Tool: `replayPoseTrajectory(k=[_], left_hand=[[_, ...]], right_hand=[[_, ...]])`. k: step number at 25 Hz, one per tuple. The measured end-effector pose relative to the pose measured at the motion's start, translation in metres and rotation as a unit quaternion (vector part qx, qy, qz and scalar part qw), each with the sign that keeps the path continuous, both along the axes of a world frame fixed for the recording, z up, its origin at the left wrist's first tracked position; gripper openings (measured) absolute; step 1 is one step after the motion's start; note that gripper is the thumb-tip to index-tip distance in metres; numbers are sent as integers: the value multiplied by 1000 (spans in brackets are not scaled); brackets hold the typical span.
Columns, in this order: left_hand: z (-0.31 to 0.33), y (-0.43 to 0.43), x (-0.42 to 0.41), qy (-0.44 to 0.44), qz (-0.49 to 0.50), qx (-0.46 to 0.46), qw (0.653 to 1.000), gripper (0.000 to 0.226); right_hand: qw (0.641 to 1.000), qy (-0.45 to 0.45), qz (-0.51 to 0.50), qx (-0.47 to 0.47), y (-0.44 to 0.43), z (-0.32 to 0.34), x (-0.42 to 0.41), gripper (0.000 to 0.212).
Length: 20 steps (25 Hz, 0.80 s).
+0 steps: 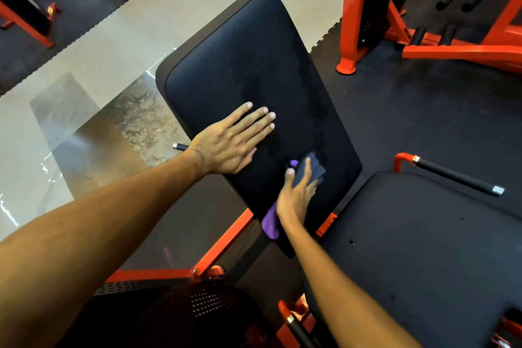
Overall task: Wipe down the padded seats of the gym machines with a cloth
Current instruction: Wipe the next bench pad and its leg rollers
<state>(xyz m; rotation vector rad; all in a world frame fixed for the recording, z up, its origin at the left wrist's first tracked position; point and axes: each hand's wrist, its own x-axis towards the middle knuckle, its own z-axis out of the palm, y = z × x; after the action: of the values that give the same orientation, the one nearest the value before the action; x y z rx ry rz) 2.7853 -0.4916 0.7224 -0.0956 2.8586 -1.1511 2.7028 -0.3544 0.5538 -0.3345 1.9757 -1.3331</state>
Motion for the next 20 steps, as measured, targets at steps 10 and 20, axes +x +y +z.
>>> replayPoseTrajectory(k=[10,20], left_hand=[[2,3,-3,-18,19,-15,1000,63],[-23,26,-64,-49,35,-15,998,67]], right_hand=[[997,-46,-60,7,-38,8,-86,51],[998,9,-6,-62,-48,35,-86,50]])
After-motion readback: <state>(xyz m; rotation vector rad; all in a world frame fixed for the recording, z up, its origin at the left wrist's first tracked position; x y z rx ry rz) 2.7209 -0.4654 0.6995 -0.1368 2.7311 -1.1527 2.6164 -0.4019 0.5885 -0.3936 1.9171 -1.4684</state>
